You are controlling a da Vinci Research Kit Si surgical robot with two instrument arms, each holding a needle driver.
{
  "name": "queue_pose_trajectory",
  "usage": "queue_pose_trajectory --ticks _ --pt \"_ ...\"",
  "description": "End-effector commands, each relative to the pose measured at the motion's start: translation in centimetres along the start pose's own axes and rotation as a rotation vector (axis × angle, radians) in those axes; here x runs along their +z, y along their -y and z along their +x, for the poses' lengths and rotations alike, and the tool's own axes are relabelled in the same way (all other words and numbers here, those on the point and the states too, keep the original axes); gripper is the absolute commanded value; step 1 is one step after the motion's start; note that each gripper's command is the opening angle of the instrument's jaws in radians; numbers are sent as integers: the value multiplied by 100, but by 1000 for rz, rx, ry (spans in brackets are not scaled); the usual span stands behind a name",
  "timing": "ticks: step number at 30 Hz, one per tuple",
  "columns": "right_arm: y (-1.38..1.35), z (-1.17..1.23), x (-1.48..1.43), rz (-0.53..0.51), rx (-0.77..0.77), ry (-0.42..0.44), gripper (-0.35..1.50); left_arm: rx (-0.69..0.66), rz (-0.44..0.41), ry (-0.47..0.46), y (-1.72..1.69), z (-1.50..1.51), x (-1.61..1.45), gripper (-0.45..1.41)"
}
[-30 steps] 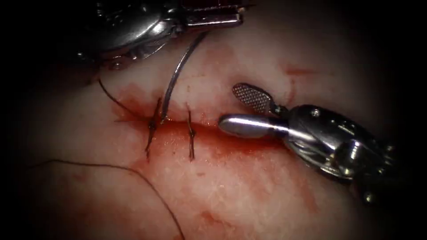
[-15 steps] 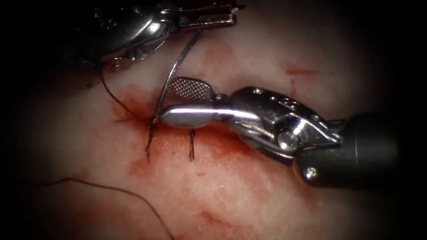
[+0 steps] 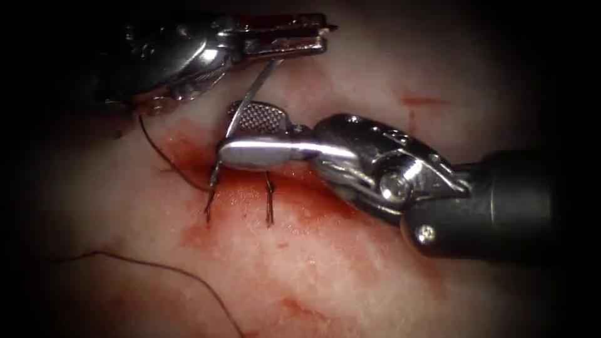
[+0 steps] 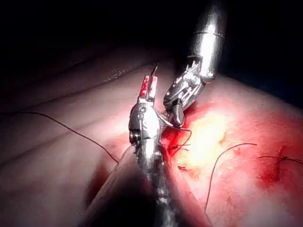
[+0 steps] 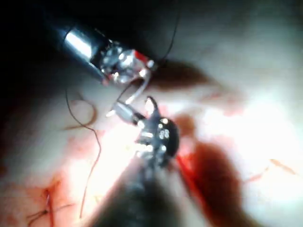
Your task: Wound Closure
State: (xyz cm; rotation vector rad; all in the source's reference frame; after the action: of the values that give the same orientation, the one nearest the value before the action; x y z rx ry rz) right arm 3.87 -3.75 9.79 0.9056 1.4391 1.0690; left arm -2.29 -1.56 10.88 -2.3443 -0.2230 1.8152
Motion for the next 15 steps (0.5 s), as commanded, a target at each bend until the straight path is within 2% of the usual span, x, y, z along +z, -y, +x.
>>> queue_pose_trajectory --ticks 1,4,11,12,15 --pt "-2 -1 6 7 33 -7 -20 13 1 -2 1 -6 4 -45" --pt "1 7 0 46 88 -43 -35 18 1 -3 1 -6 4 -45" --pt "1 12 -3 70 98 -77 -35 30 -3 -6 -1 -5 4 -45" --pt "1 14 -8 64 100 -78 -35 -65 -5 1 -2 -5 4 -16" --pt "-1 16 -17 44 101 -56 -35 -200 -34 71 -3 -3 1 66"
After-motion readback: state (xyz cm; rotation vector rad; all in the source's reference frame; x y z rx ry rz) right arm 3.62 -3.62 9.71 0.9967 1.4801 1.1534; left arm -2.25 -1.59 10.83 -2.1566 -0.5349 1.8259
